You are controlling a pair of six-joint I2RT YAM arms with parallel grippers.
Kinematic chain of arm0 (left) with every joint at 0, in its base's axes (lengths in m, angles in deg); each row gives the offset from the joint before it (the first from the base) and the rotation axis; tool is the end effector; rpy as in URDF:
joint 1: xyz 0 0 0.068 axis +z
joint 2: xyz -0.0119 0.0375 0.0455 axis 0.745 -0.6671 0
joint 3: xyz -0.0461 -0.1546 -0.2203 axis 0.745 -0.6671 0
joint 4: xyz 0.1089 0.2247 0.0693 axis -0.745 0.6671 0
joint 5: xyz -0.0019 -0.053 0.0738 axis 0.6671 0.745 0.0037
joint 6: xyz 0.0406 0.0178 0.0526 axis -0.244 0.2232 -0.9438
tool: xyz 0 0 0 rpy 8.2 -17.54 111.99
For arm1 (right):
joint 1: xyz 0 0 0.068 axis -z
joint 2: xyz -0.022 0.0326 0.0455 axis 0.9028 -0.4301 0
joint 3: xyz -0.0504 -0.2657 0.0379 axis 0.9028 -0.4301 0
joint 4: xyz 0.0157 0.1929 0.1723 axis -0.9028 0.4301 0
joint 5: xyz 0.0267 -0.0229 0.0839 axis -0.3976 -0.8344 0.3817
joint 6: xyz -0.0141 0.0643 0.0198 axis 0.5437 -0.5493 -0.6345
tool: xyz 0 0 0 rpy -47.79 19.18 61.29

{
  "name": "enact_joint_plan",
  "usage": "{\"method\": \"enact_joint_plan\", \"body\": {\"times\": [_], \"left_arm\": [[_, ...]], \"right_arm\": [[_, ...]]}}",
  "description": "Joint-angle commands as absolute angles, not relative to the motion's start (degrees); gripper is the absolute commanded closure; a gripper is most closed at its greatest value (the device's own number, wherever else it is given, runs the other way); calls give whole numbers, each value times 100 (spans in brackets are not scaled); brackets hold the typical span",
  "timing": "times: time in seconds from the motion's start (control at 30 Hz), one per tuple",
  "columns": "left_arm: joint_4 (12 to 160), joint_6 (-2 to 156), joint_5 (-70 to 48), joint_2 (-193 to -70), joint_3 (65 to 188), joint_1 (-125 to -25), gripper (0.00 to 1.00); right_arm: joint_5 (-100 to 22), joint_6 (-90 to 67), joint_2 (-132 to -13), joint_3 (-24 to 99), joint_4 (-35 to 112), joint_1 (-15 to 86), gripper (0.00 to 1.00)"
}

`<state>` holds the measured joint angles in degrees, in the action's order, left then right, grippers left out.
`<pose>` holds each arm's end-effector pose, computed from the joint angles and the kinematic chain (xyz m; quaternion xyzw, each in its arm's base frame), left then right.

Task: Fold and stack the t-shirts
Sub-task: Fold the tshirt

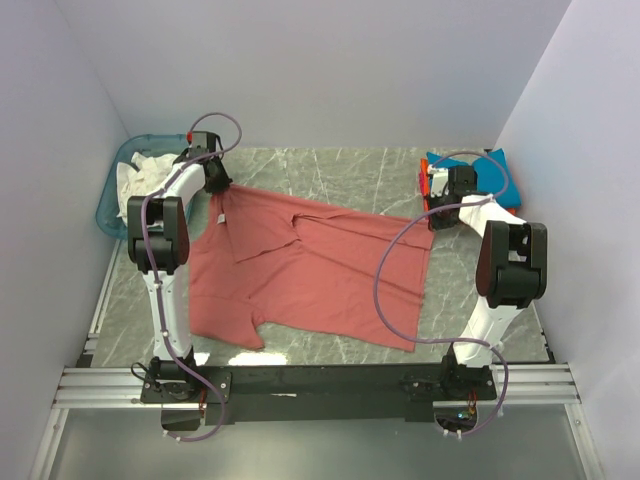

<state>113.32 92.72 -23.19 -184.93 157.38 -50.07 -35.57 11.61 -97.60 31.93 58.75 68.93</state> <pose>0.5110 -0.0134 0.1707 -0.2208 0.9149 -0.0550 0.3334 0.3936 -0.0197 0.1663 -0.1242 0.9463 0.0405 0.2957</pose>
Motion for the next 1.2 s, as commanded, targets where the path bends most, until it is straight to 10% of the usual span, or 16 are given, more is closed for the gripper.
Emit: {"method": "enact_joint_plan", "body": {"times": [0.0, 0.3, 0.77, 1.17], "left_arm": [[11289, 9169, -2441, -18569, 16126, -4983, 85], [11412, 9152, -2440, -18824, 16486, -4983, 86], [11552, 9204, -2335, -19070, 17048, -4983, 80], [11149, 9108, -1633, -18455, 16820, -5035, 47]], "right_arm": [[-4004, 1111, -9582, 3226, 5498, 6997, 100], [-4111, 1190, -9925, 3552, 5753, 6997, 98], [-4041, 1304, -9548, 3552, 5867, 6997, 68], [-2662, 1928, -8546, 3121, 6491, 6997, 40]]}}
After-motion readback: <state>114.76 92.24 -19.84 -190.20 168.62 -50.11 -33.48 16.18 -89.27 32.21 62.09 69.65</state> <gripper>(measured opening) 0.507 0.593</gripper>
